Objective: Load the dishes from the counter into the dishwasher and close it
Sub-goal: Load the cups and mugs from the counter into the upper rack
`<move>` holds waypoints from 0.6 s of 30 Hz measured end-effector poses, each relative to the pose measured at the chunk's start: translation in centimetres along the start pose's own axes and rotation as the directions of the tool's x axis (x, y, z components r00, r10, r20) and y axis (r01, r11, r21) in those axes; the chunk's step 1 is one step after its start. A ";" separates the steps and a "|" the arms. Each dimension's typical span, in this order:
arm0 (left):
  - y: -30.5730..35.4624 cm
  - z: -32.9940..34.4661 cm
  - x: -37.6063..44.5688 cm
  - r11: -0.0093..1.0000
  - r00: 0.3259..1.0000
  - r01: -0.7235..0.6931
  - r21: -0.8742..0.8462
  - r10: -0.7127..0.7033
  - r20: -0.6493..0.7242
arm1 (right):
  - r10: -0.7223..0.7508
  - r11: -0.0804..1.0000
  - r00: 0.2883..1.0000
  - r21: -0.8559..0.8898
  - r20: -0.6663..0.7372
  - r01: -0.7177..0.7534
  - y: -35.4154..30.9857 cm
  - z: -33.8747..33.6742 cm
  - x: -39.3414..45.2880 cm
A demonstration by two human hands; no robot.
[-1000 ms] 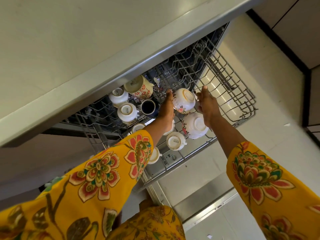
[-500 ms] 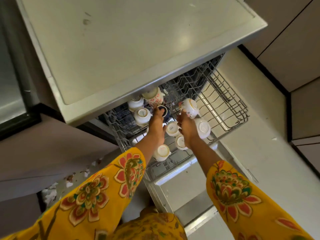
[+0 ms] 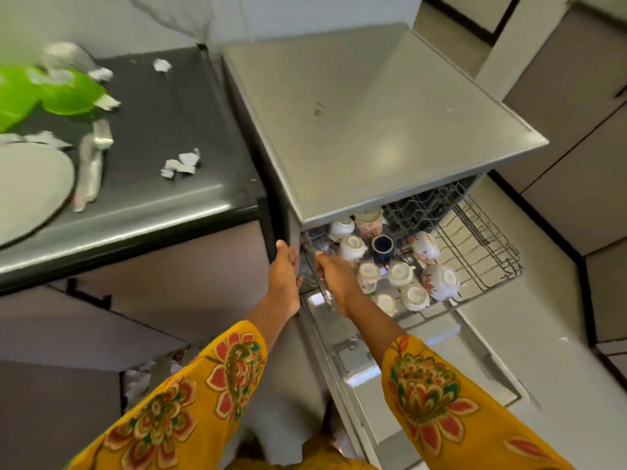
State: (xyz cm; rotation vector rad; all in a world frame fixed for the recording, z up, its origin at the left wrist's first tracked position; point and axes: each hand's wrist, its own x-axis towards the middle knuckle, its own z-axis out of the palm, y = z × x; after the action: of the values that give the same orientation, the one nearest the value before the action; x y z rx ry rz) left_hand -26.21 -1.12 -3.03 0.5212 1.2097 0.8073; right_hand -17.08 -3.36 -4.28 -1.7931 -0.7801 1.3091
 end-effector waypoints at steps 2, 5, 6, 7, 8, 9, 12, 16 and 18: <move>1.5 -2.6 -1.3 0.999 1.000 -0.028 -0.018 0.028 -0.009 | -0.024 1.000 0.999 -0.002 0.031 0.024 -1.3 2.7 -1.4; 4.0 -6.1 -3.2 0.996 0.996 -0.080 -0.023 0.080 -0.033 | -0.056 0.998 0.997 -0.006 0.051 0.057 -3.7 6.6 -3.3; 4.8 -7.2 -3.7 0.994 0.993 -0.107 -0.013 0.106 -0.044 | -0.079 0.997 0.995 -0.001 0.057 0.079 -4.4 7.8 -3.8; 5.6 -8.3 -4.3 0.992 0.990 -0.130 -0.006 0.129 -0.047 | -0.094 0.996 0.993 0.000 0.066 0.094 -5.2 9.0 -4.3; 6.4 -9.3 -4.7 0.988 0.986 -0.156 0.002 0.155 -0.055 | -0.117 0.993 0.991 0.010 0.072 0.116 -6.0 10.2 -4.7; 7.2 -10.2 -5.1 0.984 0.983 -0.177 0.006 0.177 -0.055 | -0.133 0.991 0.988 0.019 0.080 0.132 -6.9 11.1 -5.2; 9.6 -12.7 -6.3 0.972 0.970 -0.237 0.005 0.237 -0.055 | -0.178 0.983 0.978 0.054 0.109 0.173 -9.1 13.7 -6.3; 12.8 -15.0 -7.8 0.949 0.947 -0.313 -0.029 0.310 -0.080 | -0.238 0.970 0.959 0.090 0.156 0.226 -11.8 16.4 -7.4; 14.3 -16.0 -8.1 0.941 0.939 -0.334 -0.055 0.327 -0.106 | -0.255 0.965 0.953 0.095 0.165 0.242 -13.1 17.6 -7.6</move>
State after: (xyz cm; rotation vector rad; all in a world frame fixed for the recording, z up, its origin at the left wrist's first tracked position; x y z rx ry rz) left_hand -46.38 0.52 7.78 0.6427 1.1910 1.1708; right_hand -36.58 1.11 7.50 -1.4796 -1.0063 1.3198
